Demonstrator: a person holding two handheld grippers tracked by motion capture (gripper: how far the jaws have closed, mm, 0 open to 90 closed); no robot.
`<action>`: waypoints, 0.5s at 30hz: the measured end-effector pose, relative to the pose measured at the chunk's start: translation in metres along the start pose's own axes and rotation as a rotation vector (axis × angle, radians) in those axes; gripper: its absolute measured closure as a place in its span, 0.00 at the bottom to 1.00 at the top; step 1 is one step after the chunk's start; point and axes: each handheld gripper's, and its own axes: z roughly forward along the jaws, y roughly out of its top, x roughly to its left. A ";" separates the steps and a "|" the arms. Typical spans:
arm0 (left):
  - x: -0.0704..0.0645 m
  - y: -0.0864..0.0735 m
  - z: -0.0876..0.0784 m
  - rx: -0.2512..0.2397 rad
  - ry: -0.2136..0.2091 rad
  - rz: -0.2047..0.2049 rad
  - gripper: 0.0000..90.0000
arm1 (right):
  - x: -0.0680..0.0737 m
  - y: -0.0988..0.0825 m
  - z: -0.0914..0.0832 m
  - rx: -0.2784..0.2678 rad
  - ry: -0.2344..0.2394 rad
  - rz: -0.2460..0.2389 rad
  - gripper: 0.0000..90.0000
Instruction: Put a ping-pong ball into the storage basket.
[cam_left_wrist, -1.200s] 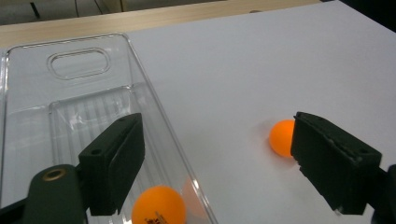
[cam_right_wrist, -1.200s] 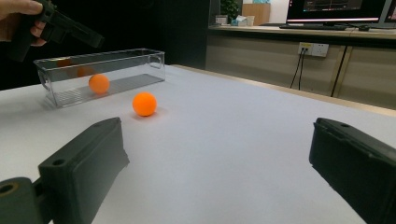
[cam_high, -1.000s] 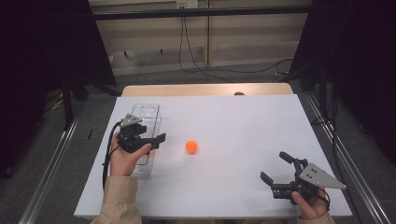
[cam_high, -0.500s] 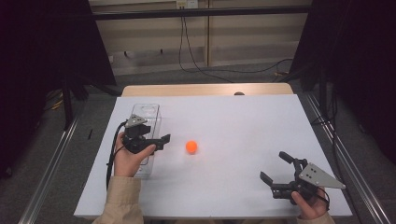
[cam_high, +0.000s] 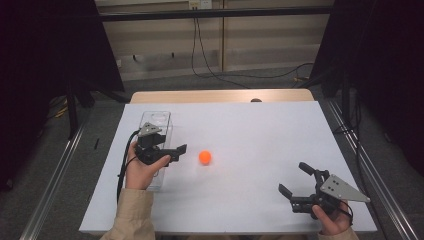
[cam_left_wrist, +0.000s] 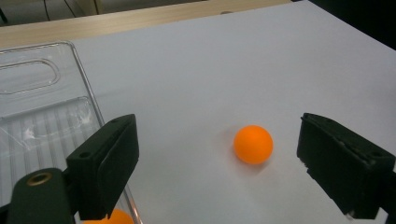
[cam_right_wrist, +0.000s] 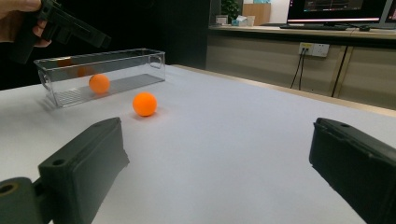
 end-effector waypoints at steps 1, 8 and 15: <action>-0.001 0.000 0.000 -0.001 -0.003 -0.004 0.14 | 0.000 0.000 0.000 0.000 0.001 0.001 0.03; -0.004 0.000 0.004 0.005 -0.018 0.002 0.14 | 0.000 0.000 0.000 -0.001 0.003 -0.001 0.03; -0.006 0.001 0.006 0.007 -0.027 0.004 0.14 | 0.000 0.000 0.000 -0.001 0.001 0.000 0.03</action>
